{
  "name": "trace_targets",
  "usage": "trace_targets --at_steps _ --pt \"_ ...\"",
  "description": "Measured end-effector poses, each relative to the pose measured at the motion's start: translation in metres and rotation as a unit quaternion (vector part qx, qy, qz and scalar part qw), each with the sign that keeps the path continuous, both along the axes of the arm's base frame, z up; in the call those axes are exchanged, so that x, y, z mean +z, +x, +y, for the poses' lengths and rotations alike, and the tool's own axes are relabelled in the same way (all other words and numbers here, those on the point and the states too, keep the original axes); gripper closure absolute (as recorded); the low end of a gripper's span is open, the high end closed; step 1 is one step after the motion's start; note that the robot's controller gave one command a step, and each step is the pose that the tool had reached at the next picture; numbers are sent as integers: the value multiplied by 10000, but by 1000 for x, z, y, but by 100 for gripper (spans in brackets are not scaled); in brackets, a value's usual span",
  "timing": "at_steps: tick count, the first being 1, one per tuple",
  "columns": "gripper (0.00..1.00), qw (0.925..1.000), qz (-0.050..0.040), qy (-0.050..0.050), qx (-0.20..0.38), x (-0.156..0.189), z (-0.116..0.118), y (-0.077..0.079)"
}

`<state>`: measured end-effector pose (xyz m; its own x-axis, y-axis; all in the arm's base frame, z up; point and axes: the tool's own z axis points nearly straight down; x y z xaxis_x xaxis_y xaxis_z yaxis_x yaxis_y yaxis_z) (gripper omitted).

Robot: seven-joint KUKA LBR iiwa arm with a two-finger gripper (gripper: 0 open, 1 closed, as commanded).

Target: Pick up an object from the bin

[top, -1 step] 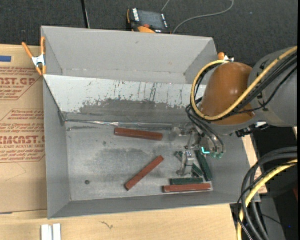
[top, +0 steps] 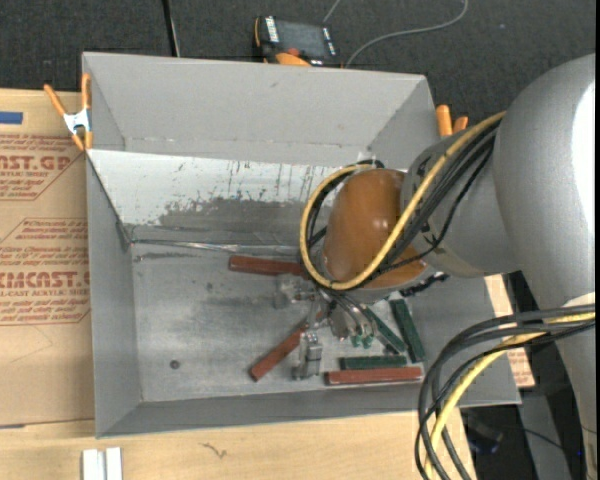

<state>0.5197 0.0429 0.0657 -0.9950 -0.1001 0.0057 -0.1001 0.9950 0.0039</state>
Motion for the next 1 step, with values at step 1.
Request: trace_targets --at_steps 1 --pt "0 9987 -35 -9 513 35 30 -19"
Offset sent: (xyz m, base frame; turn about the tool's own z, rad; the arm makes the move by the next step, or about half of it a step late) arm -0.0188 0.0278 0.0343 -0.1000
